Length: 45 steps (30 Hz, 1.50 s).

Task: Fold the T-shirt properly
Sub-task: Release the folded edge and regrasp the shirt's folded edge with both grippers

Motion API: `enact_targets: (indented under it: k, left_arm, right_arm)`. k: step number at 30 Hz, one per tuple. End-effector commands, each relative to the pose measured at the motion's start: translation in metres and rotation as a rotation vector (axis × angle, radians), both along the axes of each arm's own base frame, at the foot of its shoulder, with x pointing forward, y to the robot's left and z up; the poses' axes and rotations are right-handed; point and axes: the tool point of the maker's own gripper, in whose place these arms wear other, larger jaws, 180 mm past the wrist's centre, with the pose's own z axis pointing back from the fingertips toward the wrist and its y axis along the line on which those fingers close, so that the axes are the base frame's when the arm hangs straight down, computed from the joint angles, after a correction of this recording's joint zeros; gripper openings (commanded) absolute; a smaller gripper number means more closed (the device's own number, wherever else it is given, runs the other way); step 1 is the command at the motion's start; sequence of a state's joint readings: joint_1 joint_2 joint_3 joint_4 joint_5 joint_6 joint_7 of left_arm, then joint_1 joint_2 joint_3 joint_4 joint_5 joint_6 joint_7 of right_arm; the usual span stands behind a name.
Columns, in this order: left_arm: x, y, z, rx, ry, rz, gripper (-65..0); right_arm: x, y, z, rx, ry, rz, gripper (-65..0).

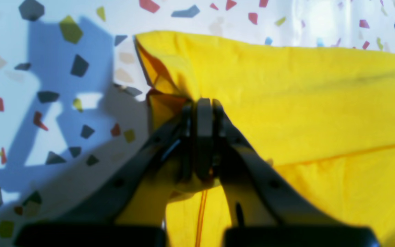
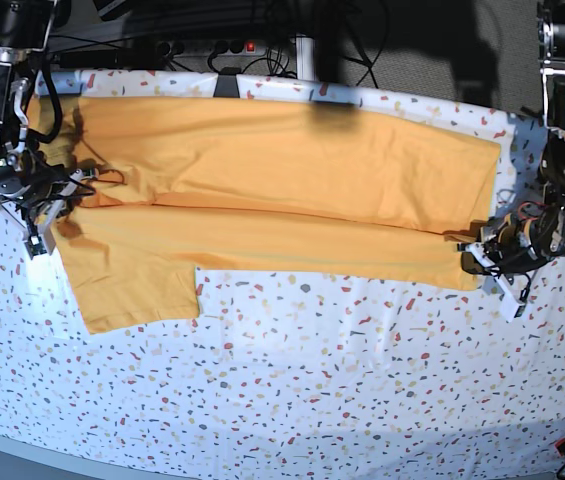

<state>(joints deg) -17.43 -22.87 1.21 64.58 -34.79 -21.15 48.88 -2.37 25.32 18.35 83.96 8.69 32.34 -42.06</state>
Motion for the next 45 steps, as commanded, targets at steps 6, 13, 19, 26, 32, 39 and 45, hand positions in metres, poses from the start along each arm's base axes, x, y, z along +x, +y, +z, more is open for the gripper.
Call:
enact_targets:
  k: [6, 13, 19, 26, 32, 39, 45]
  left_arm:
    - [0.009, 0.006, 0.014, 0.003, -0.042, 0.006, -38.6]
    - [0.006, 0.007, 0.013, 0.015, 0.001, -0.01, -34.3]
    - [0.023, 0.006, 0.03, 0.011, -0.057, -0.003, -34.3]
    - [0.038, 0.007, 0.047, 0.009, -0.11, 0.001, -34.3]
    - [0.053, 0.015, 0.056, 0.079, -0.219, 0.018, -34.3]
    - [0.057, 0.012, 0.043, 0.127, -0.248, 0.02, -34.3]
    - [0.047, -0.014, 0.006, 0.117, -0.166, 0.006, -34.3]
  right_arm:
    - [0.007, 0.002, 0.004, 0.017, -0.03, -0.018, -37.1]
    - [0.008, 0.001, 0.009, 0.01, -0.03, -0.017, -26.3]
    - [0.029, 0.017, 0.048, 0.026, -0.162, 0.035, -26.3]
    - [0.041, 0.024, 0.073, 0.011, -0.236, 0.064, -26.3]
    - [0.058, 0.031, 0.093, 0.067, -0.283, 0.064, -26.3]
    - [0.081, 0.043, 0.122, 0.137, -0.367, 0.078, -26.3]
    - [0.086, 0.045, 0.131, 0.153, -0.391, 0.084, -26.3]
